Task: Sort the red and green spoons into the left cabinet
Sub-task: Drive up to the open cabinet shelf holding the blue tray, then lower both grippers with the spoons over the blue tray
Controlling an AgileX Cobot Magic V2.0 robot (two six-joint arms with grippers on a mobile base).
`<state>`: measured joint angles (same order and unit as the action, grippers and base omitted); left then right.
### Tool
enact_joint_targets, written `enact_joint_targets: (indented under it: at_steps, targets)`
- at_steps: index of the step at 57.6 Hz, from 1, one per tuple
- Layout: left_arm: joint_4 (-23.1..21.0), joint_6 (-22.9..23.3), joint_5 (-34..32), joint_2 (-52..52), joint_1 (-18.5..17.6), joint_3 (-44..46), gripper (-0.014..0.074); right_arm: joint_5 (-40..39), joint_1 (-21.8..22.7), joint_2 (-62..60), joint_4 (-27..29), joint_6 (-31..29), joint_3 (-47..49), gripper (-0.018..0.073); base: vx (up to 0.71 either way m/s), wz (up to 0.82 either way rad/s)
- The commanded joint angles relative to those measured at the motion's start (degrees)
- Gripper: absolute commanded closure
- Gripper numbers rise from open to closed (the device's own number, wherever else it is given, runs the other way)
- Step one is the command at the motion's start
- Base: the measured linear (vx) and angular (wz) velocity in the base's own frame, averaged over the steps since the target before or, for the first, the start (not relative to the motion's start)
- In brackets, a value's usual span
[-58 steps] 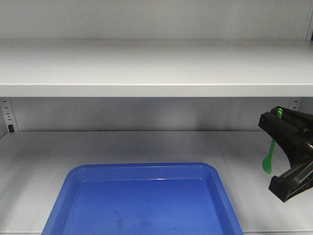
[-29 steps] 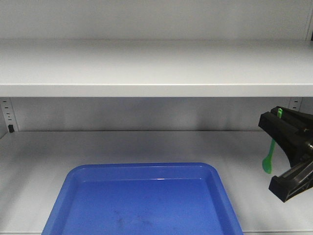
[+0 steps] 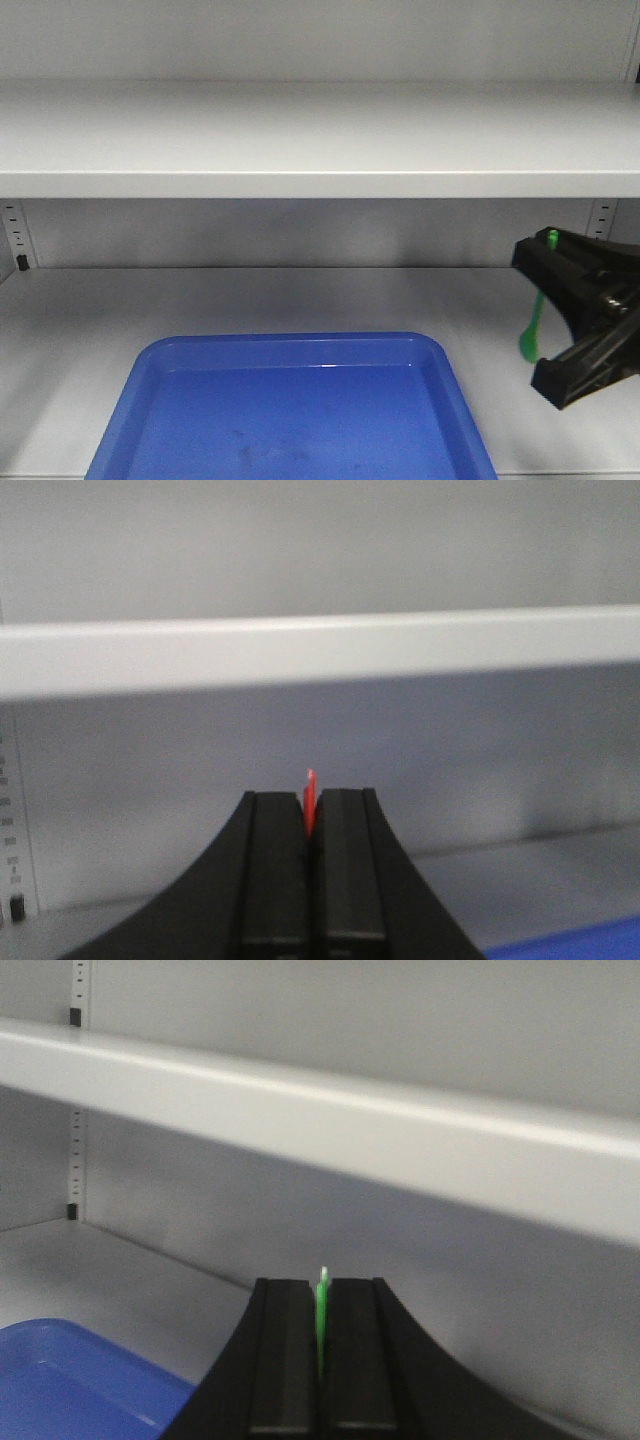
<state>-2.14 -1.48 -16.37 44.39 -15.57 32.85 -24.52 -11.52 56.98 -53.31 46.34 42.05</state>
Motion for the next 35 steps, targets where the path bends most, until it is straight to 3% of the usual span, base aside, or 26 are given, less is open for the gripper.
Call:
enact_joint_targets:
  at_steps: [1, 9, 13, 21, 25, 35]
  targets:
    - [-0.1, 1.5, -3.5, 1.5, -0.5, 1.7, 0.0485, -5.2, 0.0, 2.2, 0.6, 1.9, 1.8, 0.0567, 0.0, 0.0]
    - [0.2, 11.2, -5.8, 5.4, -1.2, 1.7, 0.0485, -11.1, 0.0, 7.9, -2.0, 3.7, 1.8, 0.0565, 0.0, 0.0]
    - [2.9, 16.3, -7.5, 7.8, -2.6, 1.7, 0.0486, -12.8, 0.0, 10.1, -2.1, 6.2, 1.8, 0.0564, 0.0, 0.0]
    - [15.6, 26.6, -14.5, 14.5, -7.0, 1.8, 0.0509, -15.4, 0.0, 14.2, -2.2, 12.8, 2.1, 0.056, 0.0, 0.0]
    - [19.6, 32.4, -19.3, 18.5, -8.8, 1.8, 0.0539, -15.7, -0.2, 15.9, -3.8, 16.5, 3.2, 0.0557, 0.0, 0.0]
    - [20.6, 43.1, -28.8, 27.5, -10.2, 2.9, 0.0575, -12.0, -5.5, 20.1, -7.6, 18.1, 9.0, 0.0529, 0.0, 0.0]
